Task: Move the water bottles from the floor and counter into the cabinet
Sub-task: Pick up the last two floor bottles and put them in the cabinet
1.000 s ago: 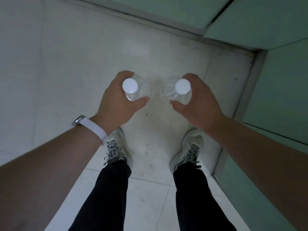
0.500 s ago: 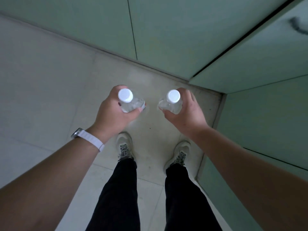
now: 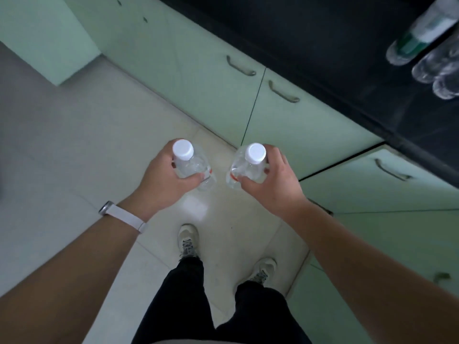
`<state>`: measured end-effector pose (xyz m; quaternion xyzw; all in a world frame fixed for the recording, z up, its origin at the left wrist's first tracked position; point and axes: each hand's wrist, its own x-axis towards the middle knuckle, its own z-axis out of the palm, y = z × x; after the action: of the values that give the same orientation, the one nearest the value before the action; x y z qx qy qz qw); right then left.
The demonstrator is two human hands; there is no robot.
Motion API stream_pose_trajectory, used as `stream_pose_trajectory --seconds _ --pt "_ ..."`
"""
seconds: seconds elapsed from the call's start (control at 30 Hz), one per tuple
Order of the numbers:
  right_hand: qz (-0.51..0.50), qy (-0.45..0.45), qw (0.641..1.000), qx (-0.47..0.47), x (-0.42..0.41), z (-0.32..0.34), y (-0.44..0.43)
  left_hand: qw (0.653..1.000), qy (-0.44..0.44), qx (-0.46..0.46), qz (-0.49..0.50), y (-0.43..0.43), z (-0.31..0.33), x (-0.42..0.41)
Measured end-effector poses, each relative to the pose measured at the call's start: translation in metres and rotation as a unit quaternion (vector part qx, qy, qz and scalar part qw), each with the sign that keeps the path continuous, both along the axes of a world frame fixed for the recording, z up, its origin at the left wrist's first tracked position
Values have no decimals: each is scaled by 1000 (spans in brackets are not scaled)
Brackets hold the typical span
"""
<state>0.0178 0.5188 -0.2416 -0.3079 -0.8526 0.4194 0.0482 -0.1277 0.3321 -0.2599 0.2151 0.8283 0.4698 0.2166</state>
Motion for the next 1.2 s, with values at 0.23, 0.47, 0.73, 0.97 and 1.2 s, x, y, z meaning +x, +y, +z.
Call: stream_pose_trajectory --seconds 0.23,0.47,0.73,0.97,1.2 --pt "11 42 999 -15 -45 56 -30 997 -8 42 64 -52 56 -28" --pt "20 38 999 -16 -117 90 -75 989 -24 97 112 -100 90 -93" --pt "43 52 998 -5 -213 130 -118 991 -2 83 109 -151 128 -179" --pt "85 84 992 -30 -291 145 -133 989 40 38 137 -183 152 -244" --pt "134 108 983 -64 -379 141 -113 978 50 12 201 -173 155 -285"
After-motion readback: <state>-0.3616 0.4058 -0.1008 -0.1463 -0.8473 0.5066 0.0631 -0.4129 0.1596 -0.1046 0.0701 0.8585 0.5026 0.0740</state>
